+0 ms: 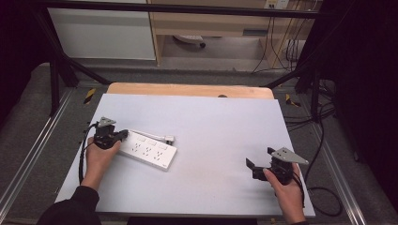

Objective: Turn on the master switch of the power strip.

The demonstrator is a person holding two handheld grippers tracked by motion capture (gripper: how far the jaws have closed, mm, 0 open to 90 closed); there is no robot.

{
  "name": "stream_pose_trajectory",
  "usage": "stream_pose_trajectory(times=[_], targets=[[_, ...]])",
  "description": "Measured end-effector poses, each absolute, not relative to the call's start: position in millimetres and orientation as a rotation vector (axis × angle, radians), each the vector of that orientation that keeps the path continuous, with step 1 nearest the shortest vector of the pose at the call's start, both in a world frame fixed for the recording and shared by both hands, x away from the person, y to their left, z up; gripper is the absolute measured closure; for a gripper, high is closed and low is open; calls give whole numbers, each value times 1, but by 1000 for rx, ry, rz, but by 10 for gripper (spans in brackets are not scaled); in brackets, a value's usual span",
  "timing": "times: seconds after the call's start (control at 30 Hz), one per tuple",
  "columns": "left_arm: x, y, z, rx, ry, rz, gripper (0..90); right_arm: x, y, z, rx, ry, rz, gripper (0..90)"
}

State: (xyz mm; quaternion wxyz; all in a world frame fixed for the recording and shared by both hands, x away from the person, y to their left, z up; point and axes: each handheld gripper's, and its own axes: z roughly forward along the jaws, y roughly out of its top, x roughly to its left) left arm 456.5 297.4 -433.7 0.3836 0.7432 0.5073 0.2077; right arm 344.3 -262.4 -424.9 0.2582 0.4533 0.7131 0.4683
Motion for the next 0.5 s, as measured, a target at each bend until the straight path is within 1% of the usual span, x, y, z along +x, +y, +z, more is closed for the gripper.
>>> stream_pose_trajectory(times=[0.5], targets=[[457, 298, -434, 1882, 1304, 517, 900, 344, -262, -425, 1232, 1934, 1269, 35]])
